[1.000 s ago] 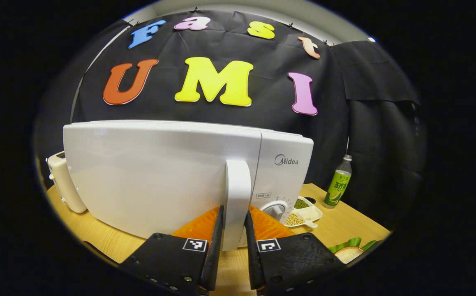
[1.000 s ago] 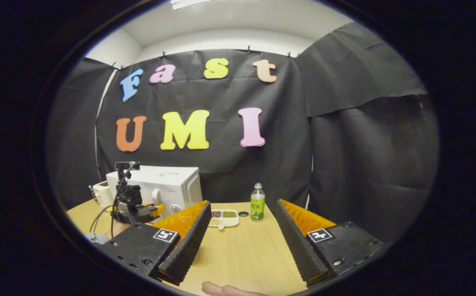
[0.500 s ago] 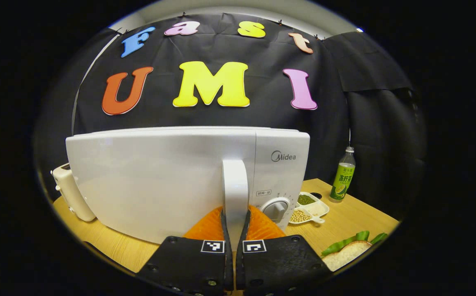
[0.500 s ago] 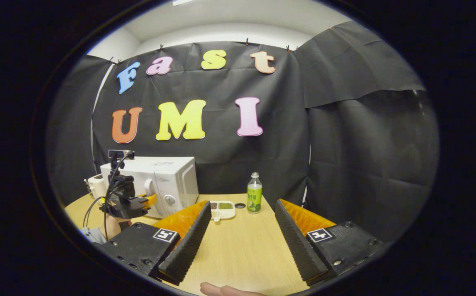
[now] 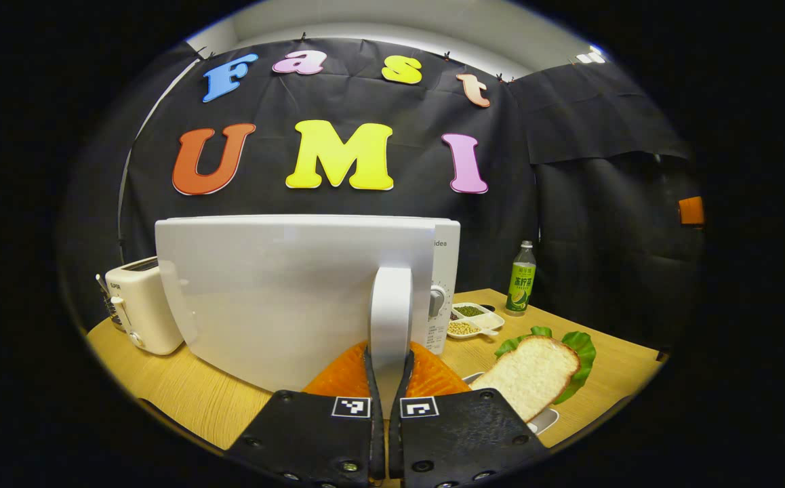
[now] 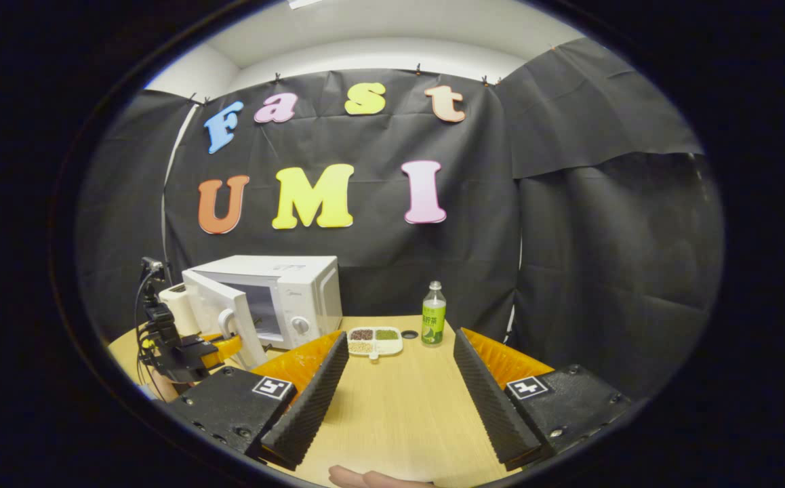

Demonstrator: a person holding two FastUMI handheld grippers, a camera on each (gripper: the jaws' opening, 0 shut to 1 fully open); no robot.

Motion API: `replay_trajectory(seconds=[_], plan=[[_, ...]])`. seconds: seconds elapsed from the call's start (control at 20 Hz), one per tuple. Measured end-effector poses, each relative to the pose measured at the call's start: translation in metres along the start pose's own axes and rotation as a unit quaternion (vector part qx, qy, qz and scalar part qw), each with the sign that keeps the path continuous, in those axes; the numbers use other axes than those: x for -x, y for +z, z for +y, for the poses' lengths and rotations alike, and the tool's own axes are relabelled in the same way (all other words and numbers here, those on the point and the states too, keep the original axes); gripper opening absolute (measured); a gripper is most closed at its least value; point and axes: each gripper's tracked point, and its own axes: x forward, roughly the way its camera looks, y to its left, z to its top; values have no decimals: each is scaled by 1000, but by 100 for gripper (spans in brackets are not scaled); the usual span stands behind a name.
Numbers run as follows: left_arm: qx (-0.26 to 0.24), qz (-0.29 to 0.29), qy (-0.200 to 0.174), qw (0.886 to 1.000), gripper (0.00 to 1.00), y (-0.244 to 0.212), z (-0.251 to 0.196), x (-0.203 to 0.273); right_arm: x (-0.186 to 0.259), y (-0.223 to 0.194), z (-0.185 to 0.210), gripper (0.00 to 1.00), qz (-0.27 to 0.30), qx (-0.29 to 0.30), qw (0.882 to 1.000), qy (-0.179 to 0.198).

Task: Open the microwave oven with the left hand, put the food in, and close the microwave oven.

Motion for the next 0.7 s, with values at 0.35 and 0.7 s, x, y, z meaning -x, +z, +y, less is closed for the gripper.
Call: replay_trajectory(seconds=[0.35,0.7], plan=[[0,3,-13,1000,2,-7,28,71,20,-6,19,99,4,11,1000,0],[-7,30,43,999,68,-24,114,182,11,-28,39,100,25,9,1000,15]])
